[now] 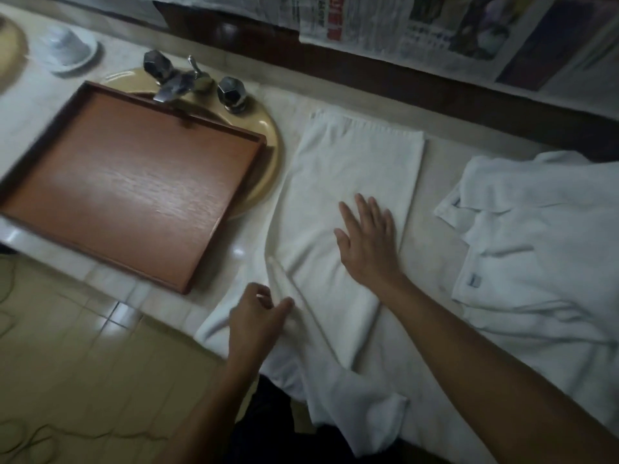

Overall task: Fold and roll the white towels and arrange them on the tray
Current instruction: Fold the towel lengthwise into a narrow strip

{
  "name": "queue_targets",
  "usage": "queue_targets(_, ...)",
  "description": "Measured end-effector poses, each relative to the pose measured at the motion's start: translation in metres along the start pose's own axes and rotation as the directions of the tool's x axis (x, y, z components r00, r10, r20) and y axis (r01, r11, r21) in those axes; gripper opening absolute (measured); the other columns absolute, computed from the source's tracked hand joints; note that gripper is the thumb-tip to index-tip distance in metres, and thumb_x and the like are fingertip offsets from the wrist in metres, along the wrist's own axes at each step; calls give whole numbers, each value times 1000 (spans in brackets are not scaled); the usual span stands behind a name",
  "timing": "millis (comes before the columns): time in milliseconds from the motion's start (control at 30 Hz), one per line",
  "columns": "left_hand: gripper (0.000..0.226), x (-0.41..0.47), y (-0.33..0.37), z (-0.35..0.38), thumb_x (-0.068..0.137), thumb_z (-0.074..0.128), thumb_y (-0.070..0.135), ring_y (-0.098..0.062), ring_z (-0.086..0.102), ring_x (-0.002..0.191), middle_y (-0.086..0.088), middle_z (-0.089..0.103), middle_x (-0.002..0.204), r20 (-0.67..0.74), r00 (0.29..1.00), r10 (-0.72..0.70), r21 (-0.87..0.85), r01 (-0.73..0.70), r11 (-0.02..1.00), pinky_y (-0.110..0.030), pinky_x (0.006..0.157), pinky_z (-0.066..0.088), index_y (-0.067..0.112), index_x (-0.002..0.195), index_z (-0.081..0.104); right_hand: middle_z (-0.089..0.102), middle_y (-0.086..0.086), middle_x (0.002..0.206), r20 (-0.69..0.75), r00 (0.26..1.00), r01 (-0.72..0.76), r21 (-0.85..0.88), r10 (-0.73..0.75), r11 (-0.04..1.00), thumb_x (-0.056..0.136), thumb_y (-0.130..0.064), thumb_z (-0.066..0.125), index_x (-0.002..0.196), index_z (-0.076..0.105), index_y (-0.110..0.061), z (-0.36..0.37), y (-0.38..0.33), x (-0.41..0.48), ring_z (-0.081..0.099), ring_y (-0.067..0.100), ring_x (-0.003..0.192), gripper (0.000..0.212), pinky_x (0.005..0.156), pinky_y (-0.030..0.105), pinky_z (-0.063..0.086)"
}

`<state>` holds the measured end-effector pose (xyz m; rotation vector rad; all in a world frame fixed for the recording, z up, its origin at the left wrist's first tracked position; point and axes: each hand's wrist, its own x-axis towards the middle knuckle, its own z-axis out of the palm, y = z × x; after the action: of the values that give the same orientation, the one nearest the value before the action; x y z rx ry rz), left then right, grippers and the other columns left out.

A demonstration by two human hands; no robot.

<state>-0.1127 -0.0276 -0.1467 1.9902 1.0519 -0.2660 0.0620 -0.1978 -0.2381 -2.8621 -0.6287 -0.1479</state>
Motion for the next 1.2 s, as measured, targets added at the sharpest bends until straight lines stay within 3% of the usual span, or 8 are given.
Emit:
queue_targets(200,25,-37,-16,21,85,72,45,-14,67,77,5,69,83,198,980,-19,142,-10,990,-39,72,59,22,91,65,34,12,164,37,999,-5,5,4,1000,104,-49,39,154,44,-24,-3,4,3,29,36,151,56,120,57,22)
queue_targets(367,16,-35,-26,-19,94,70,6,-31,75,92,-14,77,99,337,941,23,-426,130,895,-51,84,63,5,109,72,36,10,163,53,998,19,4,-20,1000,105,-47,37,153,45,-24,-6,12,9,32,35,150,54,119,58,25)
queue_targets(567,13,2,-71,-54,94,67,22,-23,73,73,-3,73,77,27,996,82,-83,-79,993,-51,73,63,17,83,66,28,14,166,165,984,-61,-25,65,998,106,-42,42,157,38,-23,-12,4,11,24,39,153,55,119,64,20)
queue_targets(700,15,8,-80,-56,90,68,31,-24,71,76,-2,72,79,85,981,172,-2,-173,985,-48,74,61,16,85,65,52,19,148,135,987,-110,204,84,973,95,-37,54,141,59,-14,-41,-37,-50,48,41,135,52,112,52,39)
queue_targets(800,22,13,-85,-59,85,72,30,-27,70,75,-7,71,77,129,976,174,19,-178,984,-47,71,59,9,83,64,64,4,121,277,957,-188,367,86,911,91,-51,49,122,69,-21,-70,-70,-124,60,29,114,48,98,39,49)
queue_targets(967,23,20,-80,-64,90,69,23,-27,61,74,-9,66,75,187,963,196,74,-213,974,-32,57,42,6,78,61,52,-8,128,513,853,-186,127,96,974,85,-65,65,121,63,-31,-91,-90,-202,47,19,122,49,100,39,37)
queue_targets(1067,20,29,-80,-67,94,66,21,-39,70,87,-15,70,86,284,953,110,-133,-75,988,-48,72,61,3,88,61,61,-5,115,503,852,-238,119,148,964,90,-52,69,112,61,-28,-114,-110,-208,56,22,111,33,89,35,40)
queue_targets(1200,6,17,-76,-72,99,53,3,-37,68,91,-16,66,102,528,849,-10,-495,317,809,-45,72,61,4,103,58,64,-10,91,534,844,-287,367,52,885,89,-39,74,93,54,-32,-133,-150,-222,61,13,85,21,72,31,46)
